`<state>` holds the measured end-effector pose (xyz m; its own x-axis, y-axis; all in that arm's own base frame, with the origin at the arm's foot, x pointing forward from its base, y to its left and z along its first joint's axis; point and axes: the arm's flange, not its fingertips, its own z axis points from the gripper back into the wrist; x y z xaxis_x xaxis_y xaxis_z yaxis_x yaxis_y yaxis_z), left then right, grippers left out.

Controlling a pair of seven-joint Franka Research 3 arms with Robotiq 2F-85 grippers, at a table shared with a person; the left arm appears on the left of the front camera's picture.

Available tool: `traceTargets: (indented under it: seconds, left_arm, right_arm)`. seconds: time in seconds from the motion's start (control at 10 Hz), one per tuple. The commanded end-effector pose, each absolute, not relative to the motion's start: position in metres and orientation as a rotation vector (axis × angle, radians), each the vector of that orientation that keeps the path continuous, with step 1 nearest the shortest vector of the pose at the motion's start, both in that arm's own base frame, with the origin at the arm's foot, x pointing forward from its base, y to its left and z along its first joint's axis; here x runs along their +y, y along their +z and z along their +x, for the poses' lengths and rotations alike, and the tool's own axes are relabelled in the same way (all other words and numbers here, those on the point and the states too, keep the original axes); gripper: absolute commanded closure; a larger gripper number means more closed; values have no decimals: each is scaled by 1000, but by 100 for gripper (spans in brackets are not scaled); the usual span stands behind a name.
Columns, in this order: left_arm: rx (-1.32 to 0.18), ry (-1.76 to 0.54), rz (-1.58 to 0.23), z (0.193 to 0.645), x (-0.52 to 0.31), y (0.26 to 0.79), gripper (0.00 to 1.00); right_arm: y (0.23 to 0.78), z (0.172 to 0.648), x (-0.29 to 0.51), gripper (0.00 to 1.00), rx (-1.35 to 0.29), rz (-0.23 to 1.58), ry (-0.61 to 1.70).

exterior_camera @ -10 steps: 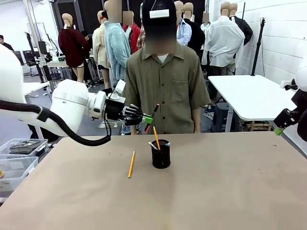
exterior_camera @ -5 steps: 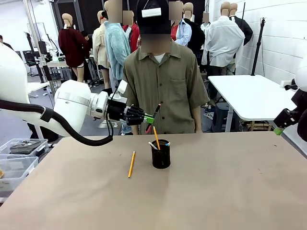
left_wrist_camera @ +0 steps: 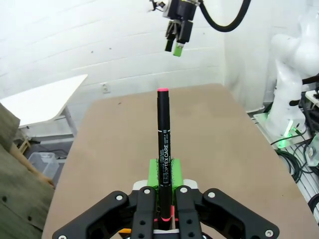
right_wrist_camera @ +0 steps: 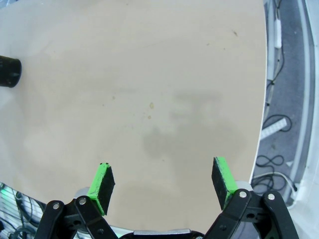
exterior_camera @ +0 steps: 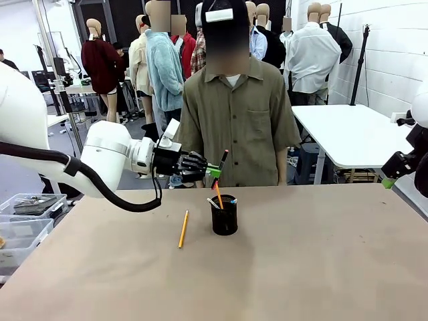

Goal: Place the pens into the pen holder.
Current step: Pick up a writing instrument from the table and place it into the Pen holder.

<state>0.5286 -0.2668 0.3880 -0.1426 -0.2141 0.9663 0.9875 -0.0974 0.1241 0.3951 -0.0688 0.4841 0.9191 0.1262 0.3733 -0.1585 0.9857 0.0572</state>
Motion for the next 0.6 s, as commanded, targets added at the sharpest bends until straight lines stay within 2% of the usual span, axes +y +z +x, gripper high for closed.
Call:
traceTargets:
  seconds: [0.0, 0.5]
  left_arm:
    - [-1119, -1456, -1100, 536, -269, 377, 100]
    - [-1156, -1469, -1103, 562, -278, 354, 100]
  right_arm:
    - [480, 395, -67, 2, -385, 63, 141]
    - [480, 395, -67, 2, -385, 63, 141]
